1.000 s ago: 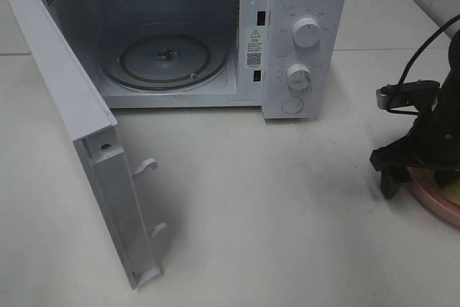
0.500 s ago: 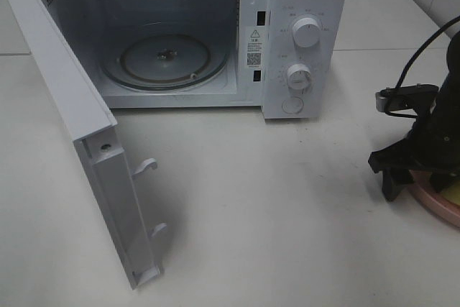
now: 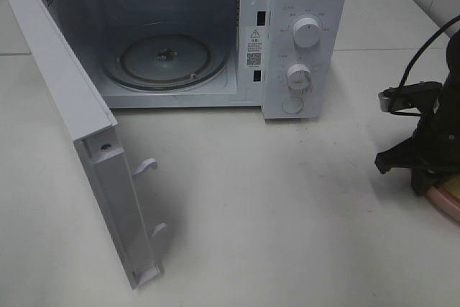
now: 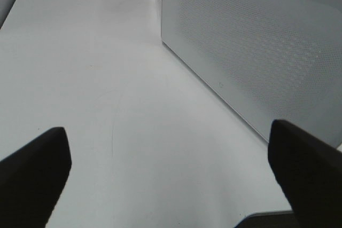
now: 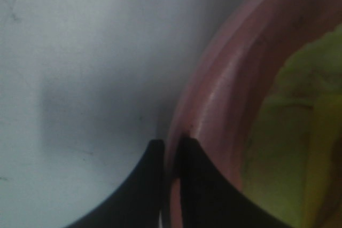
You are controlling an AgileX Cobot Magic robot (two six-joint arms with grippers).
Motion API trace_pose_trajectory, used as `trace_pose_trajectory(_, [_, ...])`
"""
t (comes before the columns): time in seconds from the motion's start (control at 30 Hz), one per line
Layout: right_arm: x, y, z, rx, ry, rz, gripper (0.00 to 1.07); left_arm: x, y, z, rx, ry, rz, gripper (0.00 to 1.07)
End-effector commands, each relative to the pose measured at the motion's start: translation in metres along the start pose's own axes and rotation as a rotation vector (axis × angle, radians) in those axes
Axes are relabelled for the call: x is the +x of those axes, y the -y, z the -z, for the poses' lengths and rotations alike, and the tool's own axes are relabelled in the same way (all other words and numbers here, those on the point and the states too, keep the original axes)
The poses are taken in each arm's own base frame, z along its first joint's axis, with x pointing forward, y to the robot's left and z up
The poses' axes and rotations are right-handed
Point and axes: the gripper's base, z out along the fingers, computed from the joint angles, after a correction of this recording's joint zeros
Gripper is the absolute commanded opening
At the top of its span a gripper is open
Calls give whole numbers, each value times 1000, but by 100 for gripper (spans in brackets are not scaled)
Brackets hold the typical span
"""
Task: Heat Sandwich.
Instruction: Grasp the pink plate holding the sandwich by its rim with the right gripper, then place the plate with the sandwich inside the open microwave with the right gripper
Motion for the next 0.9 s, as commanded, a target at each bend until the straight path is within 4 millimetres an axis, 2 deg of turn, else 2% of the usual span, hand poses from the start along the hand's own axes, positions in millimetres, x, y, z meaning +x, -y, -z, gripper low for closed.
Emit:
trace_pose_trajectory(0.03, [3, 1, -2, -1, -24, -18, 0, 0, 0, 0, -4, 6, 5, 95])
trace_pose_trajectory(0.5, [6, 2, 0, 29, -63, -40, 0, 0, 0, 0, -4, 6, 5, 95])
trace_pose_trajectory(0.9, [12, -16, 5, 173, -127, 29, 0, 0, 0, 0, -4, 6, 5, 95])
